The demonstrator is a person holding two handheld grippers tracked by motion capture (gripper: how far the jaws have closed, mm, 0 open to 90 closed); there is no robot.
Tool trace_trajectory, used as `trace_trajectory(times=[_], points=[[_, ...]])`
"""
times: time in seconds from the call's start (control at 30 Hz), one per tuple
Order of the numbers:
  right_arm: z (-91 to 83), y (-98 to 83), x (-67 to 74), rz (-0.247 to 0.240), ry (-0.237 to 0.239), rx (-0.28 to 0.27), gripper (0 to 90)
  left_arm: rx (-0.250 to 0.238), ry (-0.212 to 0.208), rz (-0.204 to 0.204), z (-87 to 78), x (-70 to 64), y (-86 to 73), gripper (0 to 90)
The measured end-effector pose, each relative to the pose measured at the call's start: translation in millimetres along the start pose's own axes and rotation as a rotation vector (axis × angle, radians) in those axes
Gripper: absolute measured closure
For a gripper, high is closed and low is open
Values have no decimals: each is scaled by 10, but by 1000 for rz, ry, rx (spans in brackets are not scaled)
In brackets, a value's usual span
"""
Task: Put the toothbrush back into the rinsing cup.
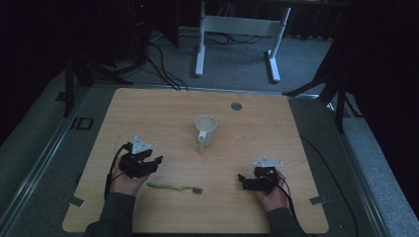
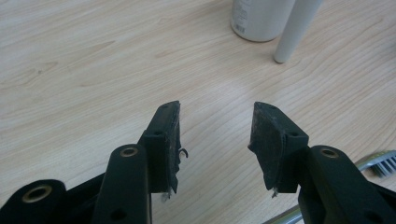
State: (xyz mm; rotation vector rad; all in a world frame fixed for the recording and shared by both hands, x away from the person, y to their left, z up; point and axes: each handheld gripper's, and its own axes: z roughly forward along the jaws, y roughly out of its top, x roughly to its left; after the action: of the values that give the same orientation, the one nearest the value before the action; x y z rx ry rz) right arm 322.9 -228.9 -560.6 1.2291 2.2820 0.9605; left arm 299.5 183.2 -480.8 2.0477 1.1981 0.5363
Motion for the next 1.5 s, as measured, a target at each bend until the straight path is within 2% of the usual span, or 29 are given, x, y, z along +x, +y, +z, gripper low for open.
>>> trace_trajectory(times=[0.27, 0.57, 0.93, 1.23, 1.5], points=[[1, 2, 1, 1, 1, 1, 132, 6, -23, 41, -14, -29, 8, 530], [19, 20, -3, -2, 3, 1, 133, 34, -16, 88, -45, -51, 26, 528], [24, 25, -5, -5, 4, 1, 133, 57, -35, 143, -14, -135, 66, 528], [24, 24, -4, -4, 4, 1, 133, 93, -78, 201, 48, -224, 89, 528], [24, 24, -4, -4, 4, 1, 133, 110, -104, 228, 64, -262, 81, 530]])
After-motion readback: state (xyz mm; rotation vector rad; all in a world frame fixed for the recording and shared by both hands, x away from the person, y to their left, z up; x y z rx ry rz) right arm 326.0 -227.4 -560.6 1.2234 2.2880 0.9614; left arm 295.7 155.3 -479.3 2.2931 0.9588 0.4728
